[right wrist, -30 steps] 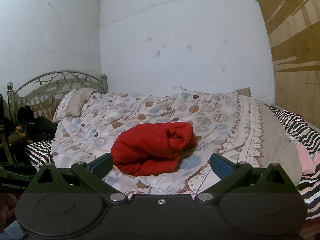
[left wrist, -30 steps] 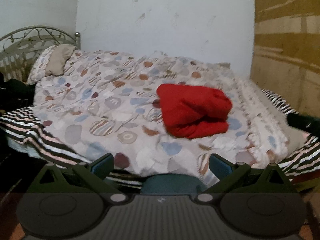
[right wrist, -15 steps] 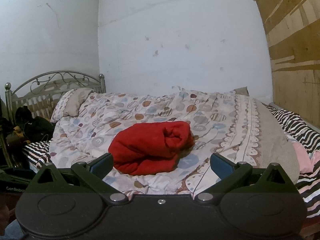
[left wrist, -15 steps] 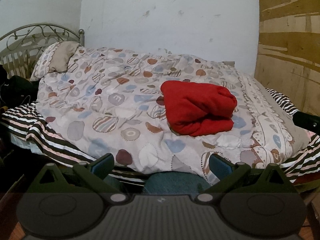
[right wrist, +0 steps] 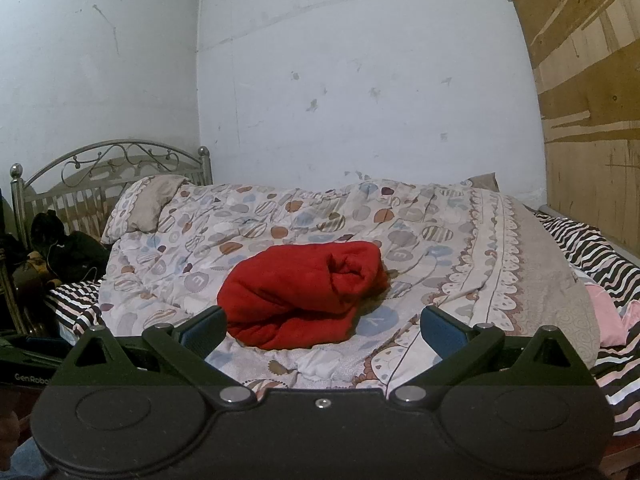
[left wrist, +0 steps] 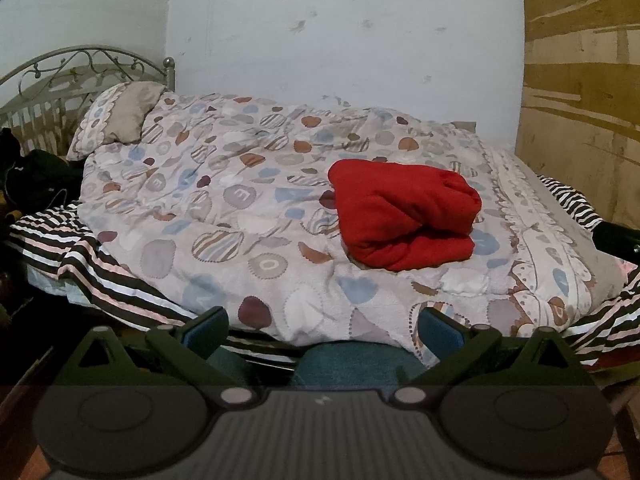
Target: Fold small clothes
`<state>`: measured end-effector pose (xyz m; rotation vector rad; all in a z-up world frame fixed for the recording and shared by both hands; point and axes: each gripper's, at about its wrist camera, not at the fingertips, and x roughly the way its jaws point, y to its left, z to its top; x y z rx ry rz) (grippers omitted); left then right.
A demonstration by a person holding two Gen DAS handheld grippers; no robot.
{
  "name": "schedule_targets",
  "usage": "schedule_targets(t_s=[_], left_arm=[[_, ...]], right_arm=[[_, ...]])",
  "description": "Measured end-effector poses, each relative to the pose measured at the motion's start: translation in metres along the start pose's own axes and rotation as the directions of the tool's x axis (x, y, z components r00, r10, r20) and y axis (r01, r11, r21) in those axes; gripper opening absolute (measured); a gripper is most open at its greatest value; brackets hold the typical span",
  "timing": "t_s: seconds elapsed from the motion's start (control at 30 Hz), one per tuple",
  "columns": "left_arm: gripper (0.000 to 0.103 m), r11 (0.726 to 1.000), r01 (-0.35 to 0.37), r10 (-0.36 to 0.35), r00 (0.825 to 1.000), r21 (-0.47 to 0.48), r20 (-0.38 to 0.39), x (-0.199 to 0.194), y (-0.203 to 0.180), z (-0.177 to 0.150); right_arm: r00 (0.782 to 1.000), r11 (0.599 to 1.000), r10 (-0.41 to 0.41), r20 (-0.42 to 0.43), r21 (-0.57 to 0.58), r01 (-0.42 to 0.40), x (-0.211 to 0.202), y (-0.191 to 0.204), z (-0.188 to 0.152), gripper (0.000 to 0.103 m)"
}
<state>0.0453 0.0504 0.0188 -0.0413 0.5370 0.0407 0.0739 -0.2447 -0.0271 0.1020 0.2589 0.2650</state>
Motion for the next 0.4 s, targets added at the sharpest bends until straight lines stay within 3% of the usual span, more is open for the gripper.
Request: schedule_targets(t_s=[0.4], left_arm=[[0.102, 1.0, 0.005, -0.005, 1.0, 0.005, -0.002, -0.0004, -0.0019, 0.0003]], right_arm=[[1.0, 1.0, -0.001, 0.0, 0.001, 0.001, 0.0001, 0.0004, 0.0004, 0.103]])
